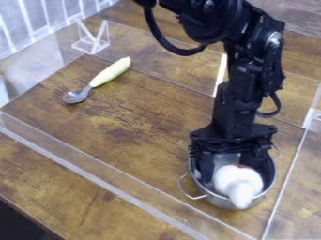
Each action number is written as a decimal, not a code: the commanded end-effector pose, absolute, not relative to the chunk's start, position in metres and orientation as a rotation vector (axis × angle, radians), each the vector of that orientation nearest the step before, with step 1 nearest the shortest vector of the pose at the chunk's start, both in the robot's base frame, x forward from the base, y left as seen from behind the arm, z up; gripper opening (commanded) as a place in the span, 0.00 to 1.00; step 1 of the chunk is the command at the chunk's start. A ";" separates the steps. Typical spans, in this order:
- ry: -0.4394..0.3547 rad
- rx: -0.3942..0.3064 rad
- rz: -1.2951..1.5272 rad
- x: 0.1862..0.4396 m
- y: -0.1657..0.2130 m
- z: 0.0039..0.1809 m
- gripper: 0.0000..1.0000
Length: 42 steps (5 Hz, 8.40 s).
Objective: Remove the mushroom from the silver pot and put it on the table
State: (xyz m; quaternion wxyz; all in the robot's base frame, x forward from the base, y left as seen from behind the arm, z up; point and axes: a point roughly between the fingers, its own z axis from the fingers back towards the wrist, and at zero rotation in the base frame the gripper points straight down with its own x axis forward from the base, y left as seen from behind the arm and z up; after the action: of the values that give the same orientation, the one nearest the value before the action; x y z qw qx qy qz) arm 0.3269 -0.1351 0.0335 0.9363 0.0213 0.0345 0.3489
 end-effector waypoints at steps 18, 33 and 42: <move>0.116 -0.478 1.247 0.361 -0.101 0.155 0.00; -0.130 -0.473 1.687 0.345 0.017 0.055 0.00; -0.043 -0.416 1.730 0.358 0.039 0.036 0.00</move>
State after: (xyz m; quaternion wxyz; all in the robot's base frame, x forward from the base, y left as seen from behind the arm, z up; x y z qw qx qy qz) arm 0.3556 0.0244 0.0276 0.6397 -0.1754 -0.0027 0.7484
